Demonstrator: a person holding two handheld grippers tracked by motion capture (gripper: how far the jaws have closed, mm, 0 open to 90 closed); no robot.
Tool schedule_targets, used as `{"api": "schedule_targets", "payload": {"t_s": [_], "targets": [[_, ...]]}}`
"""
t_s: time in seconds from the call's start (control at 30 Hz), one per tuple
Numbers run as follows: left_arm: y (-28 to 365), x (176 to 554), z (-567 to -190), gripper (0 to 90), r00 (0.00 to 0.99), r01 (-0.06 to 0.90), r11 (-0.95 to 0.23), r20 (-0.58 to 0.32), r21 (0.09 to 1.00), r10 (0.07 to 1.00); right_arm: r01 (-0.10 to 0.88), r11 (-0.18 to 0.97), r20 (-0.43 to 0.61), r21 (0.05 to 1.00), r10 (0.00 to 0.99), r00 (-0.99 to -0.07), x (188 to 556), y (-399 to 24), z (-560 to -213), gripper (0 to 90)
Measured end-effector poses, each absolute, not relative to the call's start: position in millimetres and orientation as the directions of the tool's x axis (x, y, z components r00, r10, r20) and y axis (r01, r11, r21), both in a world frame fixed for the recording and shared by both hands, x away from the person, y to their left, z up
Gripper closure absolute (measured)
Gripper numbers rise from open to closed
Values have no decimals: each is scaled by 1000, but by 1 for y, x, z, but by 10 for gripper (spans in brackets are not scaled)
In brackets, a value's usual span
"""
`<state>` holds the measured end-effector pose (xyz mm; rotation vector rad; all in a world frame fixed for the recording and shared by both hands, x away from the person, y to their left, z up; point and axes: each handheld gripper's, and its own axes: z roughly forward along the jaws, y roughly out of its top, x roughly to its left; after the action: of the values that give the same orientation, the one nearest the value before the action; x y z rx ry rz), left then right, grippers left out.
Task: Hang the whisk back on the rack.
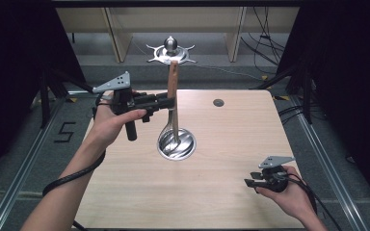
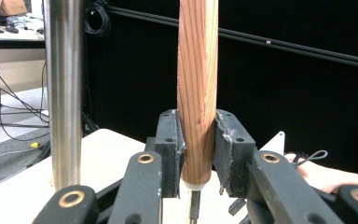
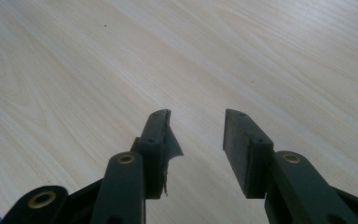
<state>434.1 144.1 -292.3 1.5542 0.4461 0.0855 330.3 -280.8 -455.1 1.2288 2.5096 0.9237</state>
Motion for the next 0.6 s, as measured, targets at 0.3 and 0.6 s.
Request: {"api": "schedule_targets", "payload": {"t_s": [0.3, 0.6], "targets": [[147, 437, -296, 715, 909, 244, 56, -248, 968, 335, 644, 462, 89, 609, 768, -635, 331, -281, -455, 615], [149, 441, -300, 690, 889, 260, 69, -267, 963, 371, 640, 467, 85, 611, 764, -639, 331, -281, -456, 615]]}}
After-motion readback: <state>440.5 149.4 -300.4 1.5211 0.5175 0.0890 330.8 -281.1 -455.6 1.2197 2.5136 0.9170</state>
